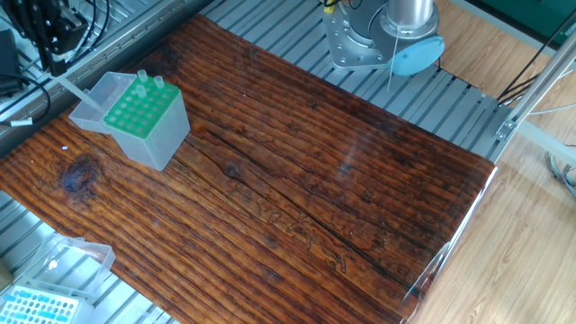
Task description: Insert a large pipette tip into the holder for large pipette tips
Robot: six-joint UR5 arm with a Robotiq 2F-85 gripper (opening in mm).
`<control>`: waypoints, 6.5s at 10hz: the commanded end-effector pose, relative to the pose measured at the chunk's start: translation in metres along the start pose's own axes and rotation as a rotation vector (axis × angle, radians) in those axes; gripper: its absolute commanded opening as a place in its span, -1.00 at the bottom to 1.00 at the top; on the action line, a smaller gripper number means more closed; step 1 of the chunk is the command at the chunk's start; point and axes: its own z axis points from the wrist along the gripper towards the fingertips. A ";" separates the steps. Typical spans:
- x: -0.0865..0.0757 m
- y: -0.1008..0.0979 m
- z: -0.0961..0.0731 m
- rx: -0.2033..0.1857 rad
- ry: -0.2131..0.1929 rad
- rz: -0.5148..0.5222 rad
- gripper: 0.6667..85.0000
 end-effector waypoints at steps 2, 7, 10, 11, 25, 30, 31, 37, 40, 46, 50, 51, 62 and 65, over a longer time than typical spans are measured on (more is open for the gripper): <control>-0.012 0.010 -0.016 -0.023 -0.015 -0.081 -0.99; -0.014 0.007 -0.011 -0.024 0.005 -0.073 -0.99; -0.009 0.008 -0.013 -0.023 0.032 -0.069 -0.99; -0.008 0.006 -0.013 -0.016 0.034 -0.064 -0.99; 0.029 0.027 -0.016 -0.014 0.007 0.065 -0.99; 0.000 0.015 -0.019 0.029 -0.120 0.027 -0.99; -0.017 0.015 -0.021 0.026 -0.185 0.020 -0.99; 0.010 0.018 -0.025 -0.010 -0.132 0.041 -0.99; 0.017 0.020 -0.027 0.005 -0.137 0.065 -0.99; 0.042 0.023 -0.009 0.003 -0.066 0.112 -0.99; 0.039 0.011 -0.002 0.017 -0.081 0.103 -0.99; 0.033 0.007 -0.003 0.036 -0.103 0.082 -0.99; 0.031 0.000 0.005 0.052 -0.099 0.051 -0.99; 0.029 -0.001 0.007 0.053 -0.102 0.048 -0.99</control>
